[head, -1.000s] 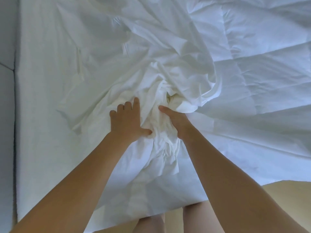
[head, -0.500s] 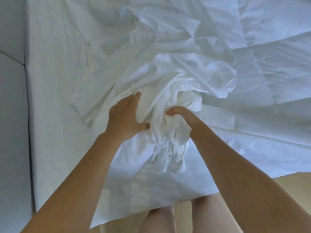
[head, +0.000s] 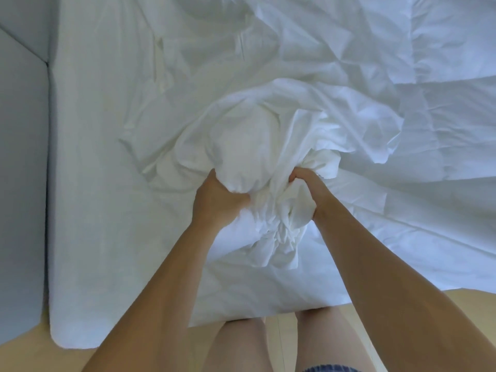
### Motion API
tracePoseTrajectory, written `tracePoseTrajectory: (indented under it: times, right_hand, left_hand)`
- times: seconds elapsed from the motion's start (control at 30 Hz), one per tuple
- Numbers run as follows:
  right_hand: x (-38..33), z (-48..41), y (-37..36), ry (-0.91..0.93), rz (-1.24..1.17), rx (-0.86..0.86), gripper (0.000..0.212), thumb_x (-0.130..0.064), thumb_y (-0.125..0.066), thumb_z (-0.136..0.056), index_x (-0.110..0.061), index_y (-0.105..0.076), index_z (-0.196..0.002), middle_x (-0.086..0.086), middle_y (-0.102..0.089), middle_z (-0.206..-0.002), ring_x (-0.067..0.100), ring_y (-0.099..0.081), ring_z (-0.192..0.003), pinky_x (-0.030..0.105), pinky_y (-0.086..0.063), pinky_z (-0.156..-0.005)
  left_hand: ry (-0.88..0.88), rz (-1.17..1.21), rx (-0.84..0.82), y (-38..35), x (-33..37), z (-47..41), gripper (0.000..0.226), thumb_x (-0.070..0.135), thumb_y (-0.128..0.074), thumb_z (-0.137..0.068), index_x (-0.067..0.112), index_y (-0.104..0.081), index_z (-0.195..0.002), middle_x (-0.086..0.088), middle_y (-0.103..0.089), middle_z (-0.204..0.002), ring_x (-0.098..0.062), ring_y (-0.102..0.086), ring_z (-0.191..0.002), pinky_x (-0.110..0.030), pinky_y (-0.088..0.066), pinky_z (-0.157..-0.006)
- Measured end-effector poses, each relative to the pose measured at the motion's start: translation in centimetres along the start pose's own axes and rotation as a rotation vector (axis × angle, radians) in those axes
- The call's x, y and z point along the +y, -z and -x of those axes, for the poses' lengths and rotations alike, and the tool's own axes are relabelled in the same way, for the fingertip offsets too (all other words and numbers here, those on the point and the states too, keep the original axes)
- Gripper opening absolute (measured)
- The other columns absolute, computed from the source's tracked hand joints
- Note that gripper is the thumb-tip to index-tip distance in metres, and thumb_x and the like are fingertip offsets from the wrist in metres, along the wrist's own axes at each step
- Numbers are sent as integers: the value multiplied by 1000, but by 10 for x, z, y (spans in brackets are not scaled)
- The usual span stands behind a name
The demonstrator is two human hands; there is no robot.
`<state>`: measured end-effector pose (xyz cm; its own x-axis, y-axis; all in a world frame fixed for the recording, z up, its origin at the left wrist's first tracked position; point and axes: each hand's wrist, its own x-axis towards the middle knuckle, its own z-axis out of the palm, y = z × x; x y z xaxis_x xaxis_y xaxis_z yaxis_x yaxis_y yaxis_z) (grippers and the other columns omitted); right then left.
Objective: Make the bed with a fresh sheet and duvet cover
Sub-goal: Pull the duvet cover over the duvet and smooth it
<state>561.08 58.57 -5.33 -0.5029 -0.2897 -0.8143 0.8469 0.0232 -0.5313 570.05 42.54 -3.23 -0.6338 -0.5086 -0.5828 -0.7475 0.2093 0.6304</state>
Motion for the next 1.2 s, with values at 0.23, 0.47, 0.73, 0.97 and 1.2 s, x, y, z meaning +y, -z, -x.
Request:
tracePoseTrajectory:
  times: [0.23,0.47,0.73,0.97,1.2]
  right_hand:
    - [-7,32,-6,10,-41,-242,16,-18,-69,-69,-12,-75,-83,8,-72,-84,25,-70,-77,35,-57,-68]
    - [21,55,38,44,-99,-104,42,-5,-68,-59,-2,-64,-101,16,-64,-94,33,-65,-86,42,-55,-75]
    - [42,40,-1,-61,-63,-260,32,-16,-65,-74,-8,-65,-104,4,-73,-90,18,-71,-82,28,-56,-66]
    - [51,17,-59,-105,355,-212,23,-20,-78,-74,-15,-66,-92,2,-70,-93,19,-65,-91,29,-55,-73]
    - [32,12,-20,-5,147,-126,10,-6,-63,-73,-12,-66,-66,-2,-63,-59,19,-60,-64,19,-49,-51]
  left_hand:
    - [-111,-429,192,88,32,-19,36,26,-75,-75,15,-63,-107,-8,-66,-101,-28,-62,-96,-29,-45,-73]
    - [-6,-439,196,105,13,-34,38,24,-72,-75,11,-61,-109,-10,-64,-109,-30,-60,-100,-35,-49,-81]
    - [13,-301,203,59,-9,-28,56,41,-72,-72,12,-51,-116,-2,-60,-103,-26,-58,-97,-34,-46,-79]
    - [-2,-297,196,31,12,-30,73,59,-67,-74,8,-41,-120,4,-44,-76,-22,-47,-76,-32,-34,-66]
    - [-22,-354,337,62,-11,-29,59,55,-72,-71,13,-44,-103,-5,-58,-89,-28,-56,-86,-34,-42,-70]
